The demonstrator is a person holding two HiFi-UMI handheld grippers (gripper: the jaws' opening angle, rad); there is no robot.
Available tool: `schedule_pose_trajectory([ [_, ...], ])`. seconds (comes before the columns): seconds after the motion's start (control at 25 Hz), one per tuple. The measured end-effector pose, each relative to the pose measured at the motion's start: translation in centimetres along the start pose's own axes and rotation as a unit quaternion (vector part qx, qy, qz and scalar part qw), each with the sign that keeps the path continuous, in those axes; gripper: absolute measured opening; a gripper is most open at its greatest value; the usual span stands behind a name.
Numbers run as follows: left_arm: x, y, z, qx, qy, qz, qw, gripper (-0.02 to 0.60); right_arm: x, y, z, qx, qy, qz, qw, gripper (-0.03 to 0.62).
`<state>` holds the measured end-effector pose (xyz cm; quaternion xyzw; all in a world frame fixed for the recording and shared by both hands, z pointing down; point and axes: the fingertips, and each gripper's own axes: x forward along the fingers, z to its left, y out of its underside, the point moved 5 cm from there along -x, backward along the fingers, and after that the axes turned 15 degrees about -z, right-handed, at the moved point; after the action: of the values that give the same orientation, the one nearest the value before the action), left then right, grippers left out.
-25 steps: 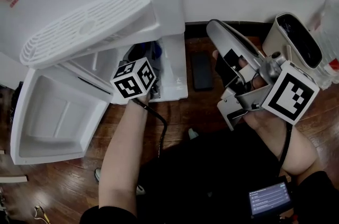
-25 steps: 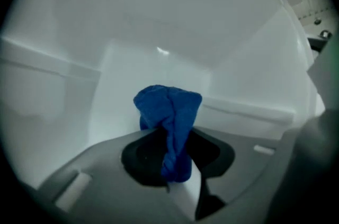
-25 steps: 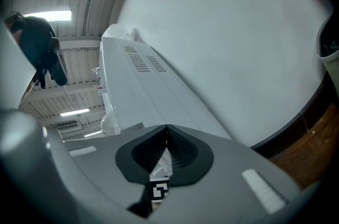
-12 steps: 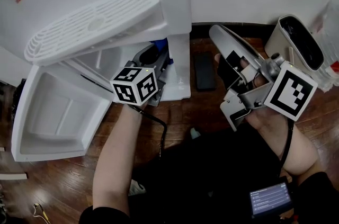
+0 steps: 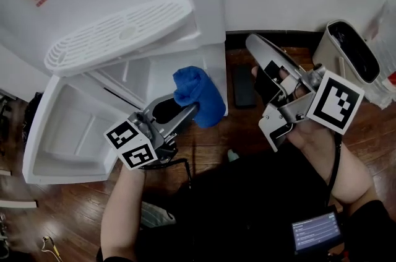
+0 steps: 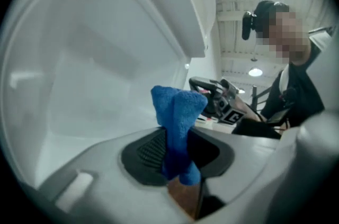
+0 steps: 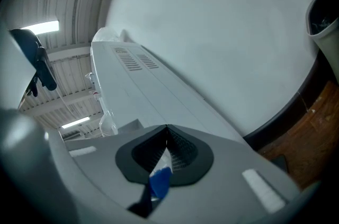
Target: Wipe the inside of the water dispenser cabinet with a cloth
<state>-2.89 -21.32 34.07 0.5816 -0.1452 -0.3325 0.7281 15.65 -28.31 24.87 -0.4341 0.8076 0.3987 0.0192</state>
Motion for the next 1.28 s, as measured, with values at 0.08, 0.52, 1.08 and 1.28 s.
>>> schedule_pose_trajectory([
  [0.08, 0.5, -2.5, 2.1, 0.065, -0.078, -0.025, 0.9945, 0.107, 0.1, 0.0, 0.1, 0.002, -0.002, -0.002, 1.0, 0.005],
  [0.52, 9.3, -7.2, 10.0, 0.153, -0.2, -0.048, 0.9665, 0.107, 0.0, 0.2, 0.0, 0.004, -0.012, 0.002, 1.0, 0.005],
  [1.08, 3.6, -6.3, -0.5, 0.091, 0.004, -0.021, 0.9956, 0.103, 0.4, 0.6, 0.3, 0.017, -0.024, 0.018, 0.999, 0.005],
  [1.28, 1.2, -4.7, -3.1, 0.199, 0.01, 0.057, 0.9784, 0.1, -0.1, 0.5, -0.4, 0.026, -0.007, 0.015, 1.0, 0.005],
])
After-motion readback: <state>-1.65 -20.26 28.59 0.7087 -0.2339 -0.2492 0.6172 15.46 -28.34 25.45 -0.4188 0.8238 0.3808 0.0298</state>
